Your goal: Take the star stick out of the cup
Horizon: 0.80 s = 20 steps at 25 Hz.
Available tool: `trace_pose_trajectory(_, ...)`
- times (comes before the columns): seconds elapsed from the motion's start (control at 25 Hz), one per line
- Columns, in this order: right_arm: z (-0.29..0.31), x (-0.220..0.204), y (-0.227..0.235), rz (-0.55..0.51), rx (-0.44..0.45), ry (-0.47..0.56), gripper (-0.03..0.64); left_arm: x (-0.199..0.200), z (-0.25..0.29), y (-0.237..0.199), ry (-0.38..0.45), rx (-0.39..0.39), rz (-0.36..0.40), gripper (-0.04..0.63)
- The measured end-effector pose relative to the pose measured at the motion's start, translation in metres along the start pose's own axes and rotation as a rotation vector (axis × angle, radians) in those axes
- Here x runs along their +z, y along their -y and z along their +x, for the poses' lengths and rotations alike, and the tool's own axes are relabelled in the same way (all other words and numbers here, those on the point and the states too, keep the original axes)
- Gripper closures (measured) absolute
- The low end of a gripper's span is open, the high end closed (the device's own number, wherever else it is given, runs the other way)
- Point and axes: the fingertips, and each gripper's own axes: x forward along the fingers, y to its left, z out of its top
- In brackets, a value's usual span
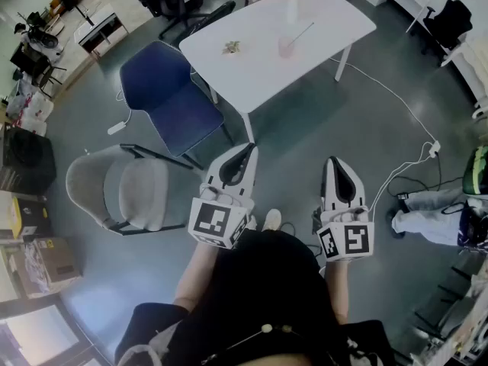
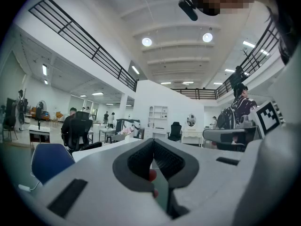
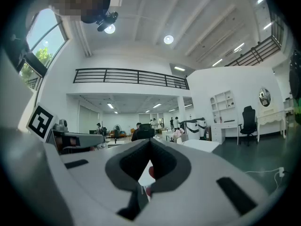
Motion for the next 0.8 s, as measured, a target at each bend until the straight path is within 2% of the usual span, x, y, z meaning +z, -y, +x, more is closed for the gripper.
trace_pose_trajectory(0.4, -0.002, 0.0, 0.005, -0.011, 0.005, 0.0, 0.615, -0.003, 0.004, 0.006, -0.007, -0.003, 0.002, 0.589)
trace_pose_trajectory(0.64, -0.001, -0.003, 0.016, 0.055, 0.033, -0.005, 0.615, -0.004, 0.012, 0.009, -0.005, 0.007, 0.001, 0.589)
trace_pose_trajectory(0.8, -0.003, -0.006, 0.028, 0.031, 0.035, -0.024, 0.615, -0.004, 0.02, 0.012, -0.007, 0.021, -0.018, 0.589)
